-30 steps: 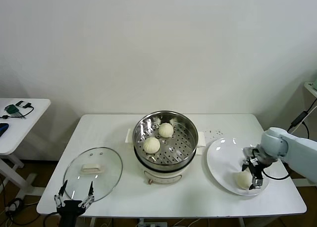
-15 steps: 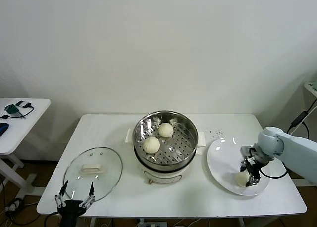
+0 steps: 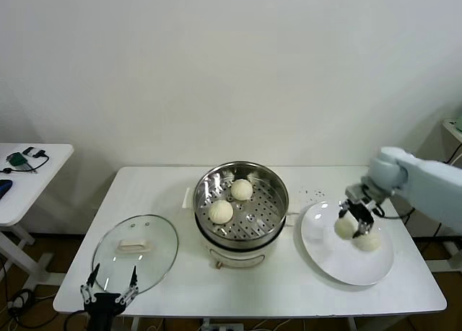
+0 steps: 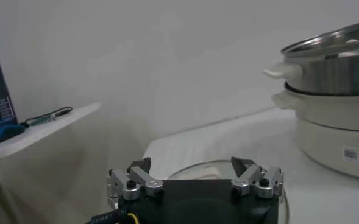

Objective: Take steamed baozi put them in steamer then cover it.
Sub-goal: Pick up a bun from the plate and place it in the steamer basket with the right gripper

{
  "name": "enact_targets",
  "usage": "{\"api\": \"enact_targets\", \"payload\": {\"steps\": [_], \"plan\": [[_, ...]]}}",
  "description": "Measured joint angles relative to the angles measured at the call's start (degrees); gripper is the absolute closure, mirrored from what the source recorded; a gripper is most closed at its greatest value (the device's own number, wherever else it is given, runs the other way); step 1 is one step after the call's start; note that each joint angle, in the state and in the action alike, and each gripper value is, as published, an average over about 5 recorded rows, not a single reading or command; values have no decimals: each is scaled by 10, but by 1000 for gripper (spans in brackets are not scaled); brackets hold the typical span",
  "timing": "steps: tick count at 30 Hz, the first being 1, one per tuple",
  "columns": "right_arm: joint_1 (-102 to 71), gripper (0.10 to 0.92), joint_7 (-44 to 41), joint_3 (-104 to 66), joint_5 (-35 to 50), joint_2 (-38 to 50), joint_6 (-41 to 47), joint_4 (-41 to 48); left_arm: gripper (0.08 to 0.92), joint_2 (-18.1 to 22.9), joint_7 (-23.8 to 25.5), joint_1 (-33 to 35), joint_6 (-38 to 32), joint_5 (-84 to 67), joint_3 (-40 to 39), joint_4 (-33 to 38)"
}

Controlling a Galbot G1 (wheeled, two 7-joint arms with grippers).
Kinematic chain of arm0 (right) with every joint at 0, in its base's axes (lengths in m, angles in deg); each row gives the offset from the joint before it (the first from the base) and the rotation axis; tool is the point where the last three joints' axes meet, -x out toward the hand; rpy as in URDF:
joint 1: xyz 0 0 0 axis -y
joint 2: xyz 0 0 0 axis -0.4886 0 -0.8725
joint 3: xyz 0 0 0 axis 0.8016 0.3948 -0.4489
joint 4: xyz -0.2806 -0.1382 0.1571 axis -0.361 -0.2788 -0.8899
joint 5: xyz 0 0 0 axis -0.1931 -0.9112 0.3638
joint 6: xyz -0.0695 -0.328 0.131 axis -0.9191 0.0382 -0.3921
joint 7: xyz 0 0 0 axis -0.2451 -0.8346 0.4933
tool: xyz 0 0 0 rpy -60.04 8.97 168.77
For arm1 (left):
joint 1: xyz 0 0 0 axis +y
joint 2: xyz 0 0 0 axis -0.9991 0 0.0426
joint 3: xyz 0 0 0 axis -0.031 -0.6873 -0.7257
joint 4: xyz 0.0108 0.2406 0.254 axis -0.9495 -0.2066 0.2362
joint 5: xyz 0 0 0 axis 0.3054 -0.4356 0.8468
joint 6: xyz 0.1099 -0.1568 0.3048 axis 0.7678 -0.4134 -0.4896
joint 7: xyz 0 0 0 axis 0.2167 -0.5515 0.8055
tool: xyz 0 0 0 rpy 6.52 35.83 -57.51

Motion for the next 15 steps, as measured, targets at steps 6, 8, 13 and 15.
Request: {"api": "enact_targets", "payload": {"steps": [6, 8, 13, 15], "plan": [[85, 362, -21, 16, -9, -64, -93, -26, 177, 0, 0, 0, 3, 4, -3, 3], [100, 359, -25, 16, -15, -87, -115, -35, 177, 0, 1, -1, 4, 4, -3, 5], [112, 357, -33, 12, -32, -142, -151, -56, 177, 1, 1, -1, 5, 4, -3, 6], [107, 357, -34, 10, -41, -164, -160, -60, 177, 1, 1, -1, 5, 3, -3, 6]]}}
